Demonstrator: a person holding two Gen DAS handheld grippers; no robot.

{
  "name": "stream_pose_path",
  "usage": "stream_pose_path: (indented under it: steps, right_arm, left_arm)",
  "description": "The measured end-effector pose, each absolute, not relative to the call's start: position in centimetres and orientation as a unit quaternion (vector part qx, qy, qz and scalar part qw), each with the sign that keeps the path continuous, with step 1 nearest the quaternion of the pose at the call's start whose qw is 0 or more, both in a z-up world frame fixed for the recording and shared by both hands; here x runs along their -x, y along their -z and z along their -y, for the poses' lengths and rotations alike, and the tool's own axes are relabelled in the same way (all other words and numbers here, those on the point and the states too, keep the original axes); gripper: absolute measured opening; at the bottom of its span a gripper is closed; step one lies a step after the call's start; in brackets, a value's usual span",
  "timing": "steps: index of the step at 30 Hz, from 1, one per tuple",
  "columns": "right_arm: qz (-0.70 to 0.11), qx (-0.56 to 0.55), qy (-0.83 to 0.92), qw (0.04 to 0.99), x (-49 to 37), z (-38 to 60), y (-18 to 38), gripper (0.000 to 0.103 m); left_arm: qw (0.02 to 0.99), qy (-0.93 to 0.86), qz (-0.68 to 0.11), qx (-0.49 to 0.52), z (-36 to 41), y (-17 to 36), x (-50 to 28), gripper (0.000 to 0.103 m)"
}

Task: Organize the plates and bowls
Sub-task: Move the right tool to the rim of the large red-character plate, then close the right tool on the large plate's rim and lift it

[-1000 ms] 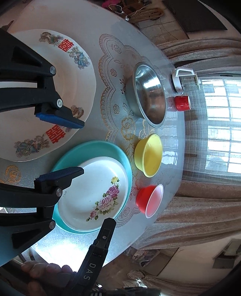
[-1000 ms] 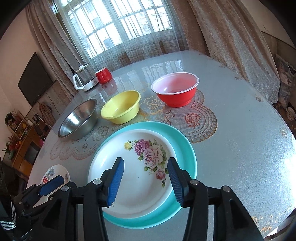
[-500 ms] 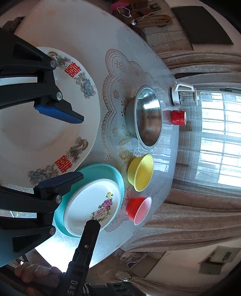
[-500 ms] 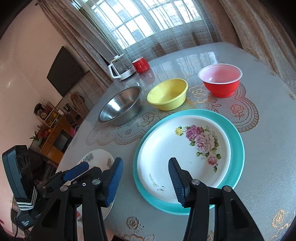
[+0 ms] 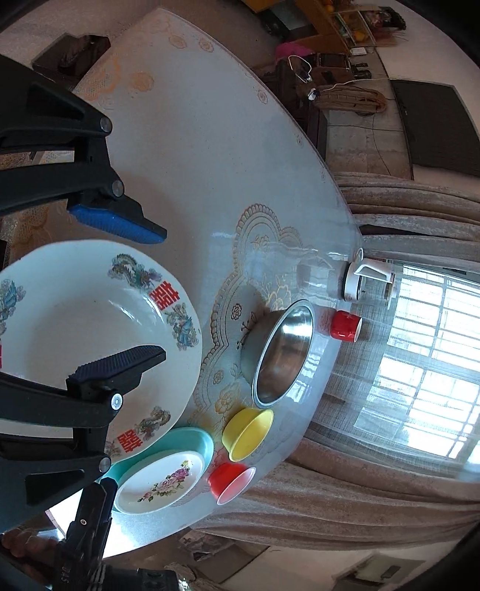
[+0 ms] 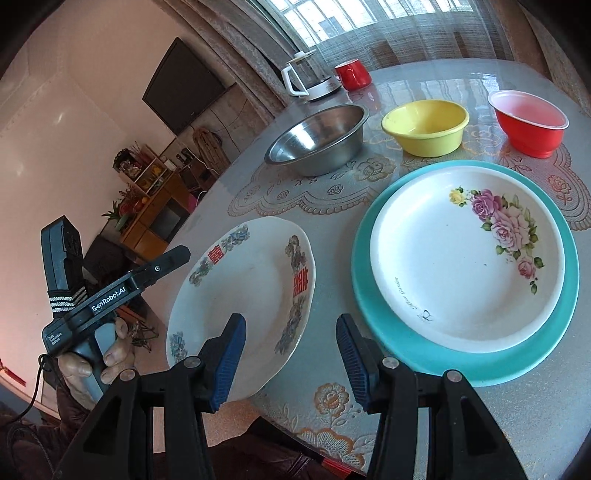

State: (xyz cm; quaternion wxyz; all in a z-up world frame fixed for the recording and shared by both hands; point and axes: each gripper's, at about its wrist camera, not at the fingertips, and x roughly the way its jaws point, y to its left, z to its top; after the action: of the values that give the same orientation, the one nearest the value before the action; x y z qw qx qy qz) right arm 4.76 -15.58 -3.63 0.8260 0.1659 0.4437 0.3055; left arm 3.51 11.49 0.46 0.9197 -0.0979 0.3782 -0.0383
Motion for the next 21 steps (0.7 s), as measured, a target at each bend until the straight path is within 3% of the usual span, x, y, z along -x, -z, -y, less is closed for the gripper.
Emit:
stream_pose_path:
  steps: [17, 21]
  right_arm:
    - [-0.459, -0.142, -0.307, 0.821, -5.8, 12.6, 5.7, 0.052]
    - [-0.465, -0.146, -0.300, 0.820, -6.2, 12.4, 6.5, 0.040]
  left_arm:
    - [0.907, 0.068, -0.398, 0.119, -13.7, 2.7, -2.6, 0.053]
    - [0.899, 0.072, -0.413, 0.125, -13.5, 3.6, -3.1, 0.048]
